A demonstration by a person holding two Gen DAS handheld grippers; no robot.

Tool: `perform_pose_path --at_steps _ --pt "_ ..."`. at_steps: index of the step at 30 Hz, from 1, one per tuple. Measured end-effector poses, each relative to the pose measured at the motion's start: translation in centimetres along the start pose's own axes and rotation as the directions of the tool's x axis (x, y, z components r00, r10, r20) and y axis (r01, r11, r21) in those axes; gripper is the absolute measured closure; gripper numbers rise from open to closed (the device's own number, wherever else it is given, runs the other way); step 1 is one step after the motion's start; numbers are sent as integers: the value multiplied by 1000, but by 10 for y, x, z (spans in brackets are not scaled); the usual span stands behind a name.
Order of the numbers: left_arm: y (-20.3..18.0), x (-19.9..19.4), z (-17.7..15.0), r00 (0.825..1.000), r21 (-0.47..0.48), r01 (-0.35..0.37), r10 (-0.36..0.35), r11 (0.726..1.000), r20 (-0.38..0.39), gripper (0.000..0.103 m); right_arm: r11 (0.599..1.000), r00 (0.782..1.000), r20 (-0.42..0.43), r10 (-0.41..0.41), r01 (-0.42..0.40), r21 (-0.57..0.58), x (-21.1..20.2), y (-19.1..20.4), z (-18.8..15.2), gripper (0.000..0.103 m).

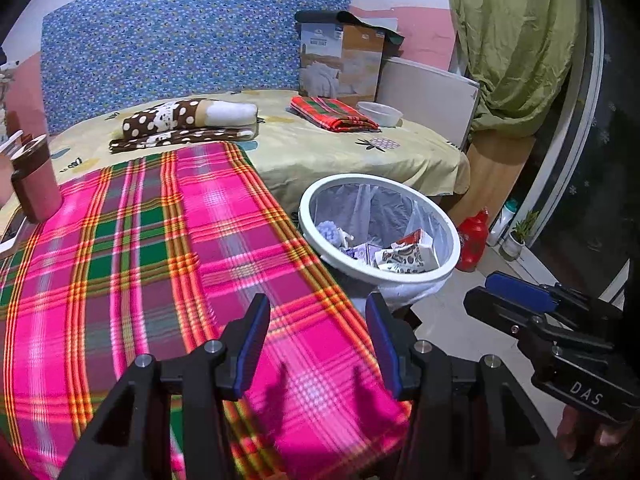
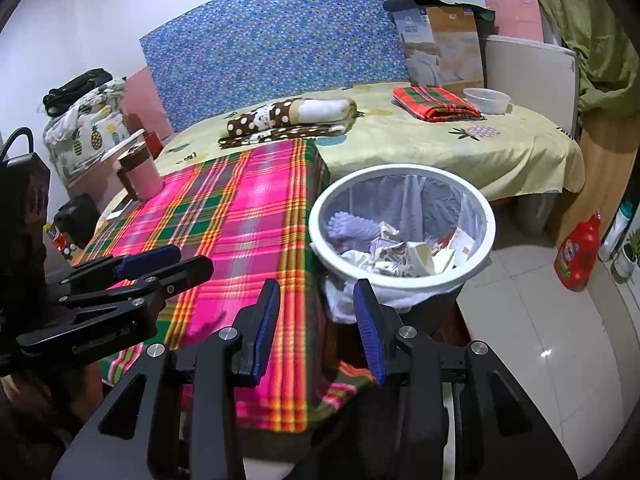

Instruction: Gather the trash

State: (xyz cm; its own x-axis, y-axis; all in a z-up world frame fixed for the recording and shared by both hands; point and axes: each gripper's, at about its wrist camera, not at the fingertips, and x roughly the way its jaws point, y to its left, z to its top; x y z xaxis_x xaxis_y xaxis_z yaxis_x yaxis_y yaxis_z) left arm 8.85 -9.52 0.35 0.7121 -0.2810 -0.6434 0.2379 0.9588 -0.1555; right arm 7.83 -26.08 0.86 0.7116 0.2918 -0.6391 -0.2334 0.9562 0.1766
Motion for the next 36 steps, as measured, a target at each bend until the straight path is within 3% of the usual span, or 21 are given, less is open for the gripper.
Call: perform_pose_path --at_steps 13,36 --pt "6 -26 -19 999 -14 -28 28 1000 18 51 1000 1000 22 -4 5 -24 -17 19 -16 62" --pt "-1 -30 -24 999 -11 -30 30 999 18 51 1000 1000 25 -5 5 -22 -18 20 -18 62"
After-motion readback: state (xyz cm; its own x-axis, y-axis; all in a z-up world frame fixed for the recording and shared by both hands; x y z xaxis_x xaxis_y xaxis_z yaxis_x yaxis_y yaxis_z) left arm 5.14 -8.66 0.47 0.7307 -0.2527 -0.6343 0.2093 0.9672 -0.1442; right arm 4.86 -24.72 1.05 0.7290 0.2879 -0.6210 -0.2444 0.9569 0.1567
